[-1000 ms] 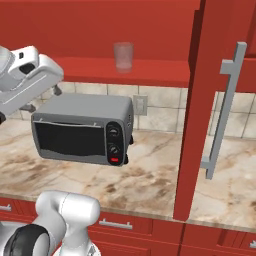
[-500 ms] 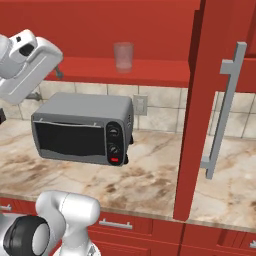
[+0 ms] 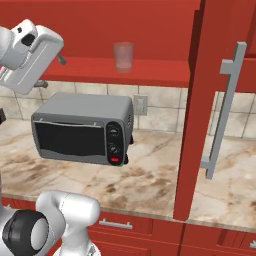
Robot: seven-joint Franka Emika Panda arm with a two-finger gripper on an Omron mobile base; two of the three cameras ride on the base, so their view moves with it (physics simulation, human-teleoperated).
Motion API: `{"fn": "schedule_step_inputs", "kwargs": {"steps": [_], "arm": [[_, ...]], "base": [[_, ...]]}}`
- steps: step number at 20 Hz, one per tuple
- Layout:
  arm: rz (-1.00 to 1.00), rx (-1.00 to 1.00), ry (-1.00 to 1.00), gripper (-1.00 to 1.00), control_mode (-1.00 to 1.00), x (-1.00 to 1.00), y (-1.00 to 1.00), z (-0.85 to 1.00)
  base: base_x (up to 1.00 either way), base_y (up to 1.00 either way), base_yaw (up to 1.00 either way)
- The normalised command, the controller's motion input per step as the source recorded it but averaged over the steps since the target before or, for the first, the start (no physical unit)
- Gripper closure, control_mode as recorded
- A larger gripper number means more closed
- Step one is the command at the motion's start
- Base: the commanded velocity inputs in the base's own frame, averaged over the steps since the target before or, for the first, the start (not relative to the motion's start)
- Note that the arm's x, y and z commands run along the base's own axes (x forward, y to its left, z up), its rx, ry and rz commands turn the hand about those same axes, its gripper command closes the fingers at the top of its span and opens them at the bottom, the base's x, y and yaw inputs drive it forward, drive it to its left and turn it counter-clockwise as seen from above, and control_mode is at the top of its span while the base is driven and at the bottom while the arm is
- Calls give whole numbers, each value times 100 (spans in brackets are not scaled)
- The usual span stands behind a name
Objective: There is a bowl on the dining counter. Grab a lemon wedge from the fridge and place it in the bowl. Then get the liquor bottle and glass cup from the cabinet and place them next to the bowl.
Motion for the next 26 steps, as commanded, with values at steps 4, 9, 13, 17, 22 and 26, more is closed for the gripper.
{"fn": "schedule_step_inputs", "kwargs": {"steps": [4,9,13,17,22,26], "arm": [[0,0,-14,-100,-100,36,-1,0],[0,-1,-7,-100,-100,46,-12,0],[-1,-1,-2,-100,-100,61,-18,0],[0,-1,-4,-100,-100,51,-15,0],[0,-1,-9,-100,-100,34,-7,0],[0,-1,-5,-100,-100,37,-5,0]], "base": [[0,0,0],[0,0,0],[0,0,0],[0,0,0],[0,0,0],[0,0,0]]}}
